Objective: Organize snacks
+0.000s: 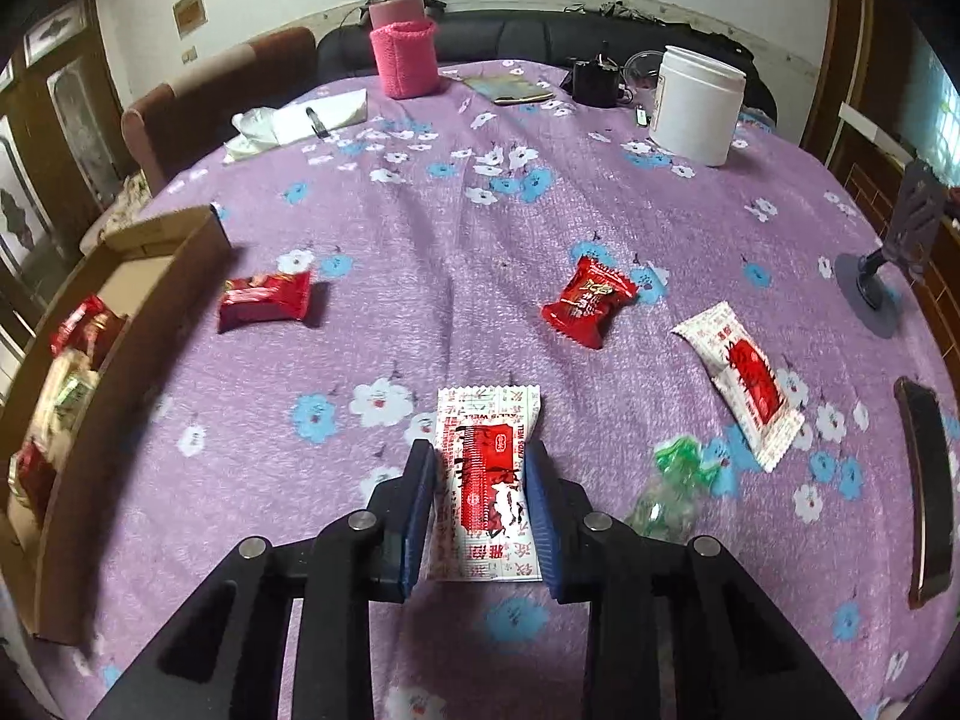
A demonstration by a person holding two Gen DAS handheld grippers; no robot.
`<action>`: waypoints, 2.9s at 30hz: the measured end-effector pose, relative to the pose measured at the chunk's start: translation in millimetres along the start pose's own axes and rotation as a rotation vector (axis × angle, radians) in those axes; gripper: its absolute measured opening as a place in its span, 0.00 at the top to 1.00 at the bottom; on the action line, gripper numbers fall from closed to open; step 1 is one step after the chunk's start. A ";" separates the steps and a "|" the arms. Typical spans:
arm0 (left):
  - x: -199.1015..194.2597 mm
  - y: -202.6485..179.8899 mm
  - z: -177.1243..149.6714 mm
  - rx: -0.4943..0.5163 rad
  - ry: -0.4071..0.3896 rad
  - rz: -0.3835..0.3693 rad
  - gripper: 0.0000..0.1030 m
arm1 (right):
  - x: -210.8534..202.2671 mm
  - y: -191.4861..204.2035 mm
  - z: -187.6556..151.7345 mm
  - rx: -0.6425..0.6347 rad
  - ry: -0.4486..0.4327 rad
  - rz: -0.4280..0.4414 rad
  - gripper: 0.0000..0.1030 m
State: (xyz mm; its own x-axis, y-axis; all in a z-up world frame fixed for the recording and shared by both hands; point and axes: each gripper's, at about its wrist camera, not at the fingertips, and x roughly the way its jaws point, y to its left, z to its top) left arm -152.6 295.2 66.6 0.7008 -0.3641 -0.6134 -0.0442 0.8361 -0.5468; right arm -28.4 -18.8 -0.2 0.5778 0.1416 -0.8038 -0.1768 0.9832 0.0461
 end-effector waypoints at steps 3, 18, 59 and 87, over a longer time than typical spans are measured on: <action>-1.0 2.3 5.0 0.002 -0.002 0.017 0.78 | -14.1 2.8 1.8 0.020 -0.030 0.033 0.69; 35.3 35.1 59.9 0.034 0.051 0.202 0.78 | -44.5 144.9 39.5 -0.125 -0.047 0.330 0.68; -12.9 -84.8 35.9 0.143 -0.011 0.000 0.19 | -95.1 35.5 8.2 0.034 -0.172 0.202 0.52; 194.0 -184.0 51.3 0.509 0.294 0.146 0.20 | -26.2 -85.8 -13.2 0.307 -0.008 0.149 0.39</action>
State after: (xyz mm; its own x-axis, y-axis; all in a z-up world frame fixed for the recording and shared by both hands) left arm 28.0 91.7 77.4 0.4834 -0.2686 -0.8332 0.2719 0.9508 -0.1487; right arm -38.8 -108.4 9.0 0.5703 0.2856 -0.7702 -0.0119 0.9404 0.3399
